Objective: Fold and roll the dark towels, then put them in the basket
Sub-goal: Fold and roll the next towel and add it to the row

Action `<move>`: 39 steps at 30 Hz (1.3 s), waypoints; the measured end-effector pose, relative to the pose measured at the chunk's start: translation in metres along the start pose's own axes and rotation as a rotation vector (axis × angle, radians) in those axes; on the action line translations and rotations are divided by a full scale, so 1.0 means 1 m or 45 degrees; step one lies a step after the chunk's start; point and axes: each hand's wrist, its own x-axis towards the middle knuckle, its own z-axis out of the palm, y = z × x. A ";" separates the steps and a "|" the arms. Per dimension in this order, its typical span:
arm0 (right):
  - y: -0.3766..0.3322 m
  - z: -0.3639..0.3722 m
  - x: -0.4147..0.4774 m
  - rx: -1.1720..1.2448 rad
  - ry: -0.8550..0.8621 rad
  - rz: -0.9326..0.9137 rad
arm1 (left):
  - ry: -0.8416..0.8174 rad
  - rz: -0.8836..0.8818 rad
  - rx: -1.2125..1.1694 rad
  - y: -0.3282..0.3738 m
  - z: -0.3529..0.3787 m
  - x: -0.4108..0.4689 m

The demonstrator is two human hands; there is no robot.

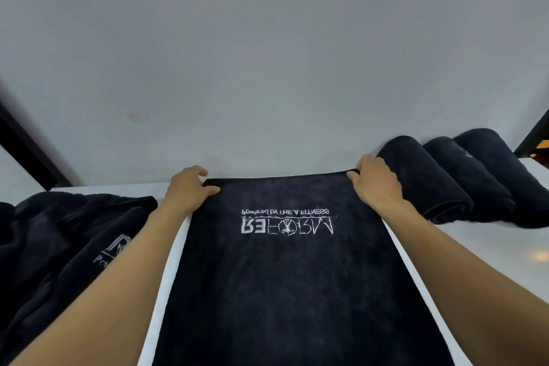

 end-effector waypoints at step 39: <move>0.066 -0.133 -0.212 0.725 -0.703 -0.371 | -0.709 0.291 -0.370 -0.024 -0.125 -0.217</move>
